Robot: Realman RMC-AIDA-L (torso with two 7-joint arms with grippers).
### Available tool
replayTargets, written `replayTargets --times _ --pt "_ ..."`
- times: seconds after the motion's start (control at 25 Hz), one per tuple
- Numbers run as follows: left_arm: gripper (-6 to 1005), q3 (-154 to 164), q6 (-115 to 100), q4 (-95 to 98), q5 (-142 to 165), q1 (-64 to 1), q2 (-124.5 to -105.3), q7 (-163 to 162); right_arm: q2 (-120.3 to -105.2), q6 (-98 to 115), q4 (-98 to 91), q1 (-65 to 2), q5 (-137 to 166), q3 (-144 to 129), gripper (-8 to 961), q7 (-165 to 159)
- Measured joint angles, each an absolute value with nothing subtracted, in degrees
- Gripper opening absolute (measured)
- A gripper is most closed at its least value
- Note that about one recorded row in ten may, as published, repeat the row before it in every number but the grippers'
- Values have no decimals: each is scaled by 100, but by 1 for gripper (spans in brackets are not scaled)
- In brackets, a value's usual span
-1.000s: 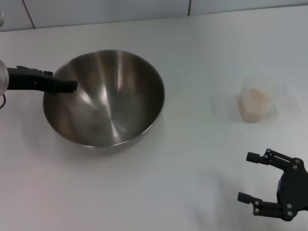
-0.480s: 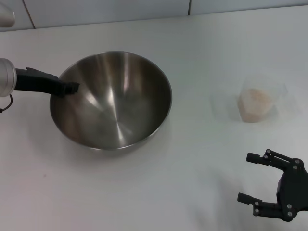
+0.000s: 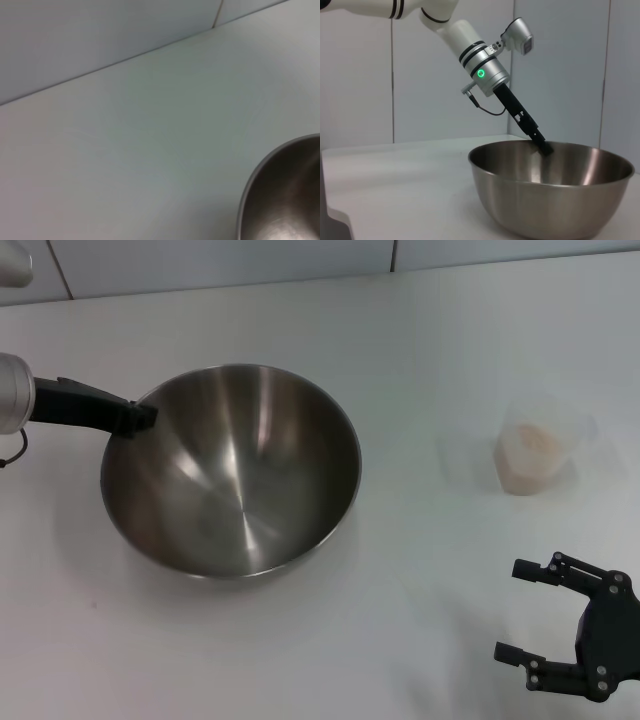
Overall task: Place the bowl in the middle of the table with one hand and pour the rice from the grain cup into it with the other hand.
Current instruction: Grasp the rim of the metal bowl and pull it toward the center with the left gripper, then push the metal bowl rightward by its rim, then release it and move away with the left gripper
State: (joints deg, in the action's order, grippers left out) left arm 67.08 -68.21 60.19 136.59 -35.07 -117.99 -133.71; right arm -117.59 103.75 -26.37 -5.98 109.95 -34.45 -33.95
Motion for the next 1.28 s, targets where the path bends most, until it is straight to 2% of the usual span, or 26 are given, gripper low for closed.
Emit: replayTargets --times 0.12,0.44,0.48,0.52,0.8,0.96,1.28 --pt "56 6634 -6856 5966 13677 -3578 -11801 -13370 -11759 10370 -2637 -597 10995 -3445 825 -3394" --pt "44 6046 -7162 5669 13524 -3922 -11798 -13162 -11759 10340 -2637 -597 10995 -3473 825 -3394" --pt "42 5389 -7457 5051 13443 -4398 -11776 -12692 -11759 10340 -2637 -597 10995 -3478 825 -3394" --pt "41 5266 -7443 4798 13435 -4581 -11774 -12574 -11759 10340 -2637 -598 10995 -3480 825 -3395" --pt "43 5309 -6896 3837 13445 -5276 -11841 -12335 -11759 10340 -2637 -607 10995 -3487 825 -3394" --pt "44 5406 -6514 3444 13458 -5413 -11841 -12278 -11759 10351 -2637 -614 10995 -3489 825 -3394" --pt "47 5435 -6470 3450 13335 -5276 -11864 -11984 -11759 10351 -2637 -636 10994 -3489 826 -3394"
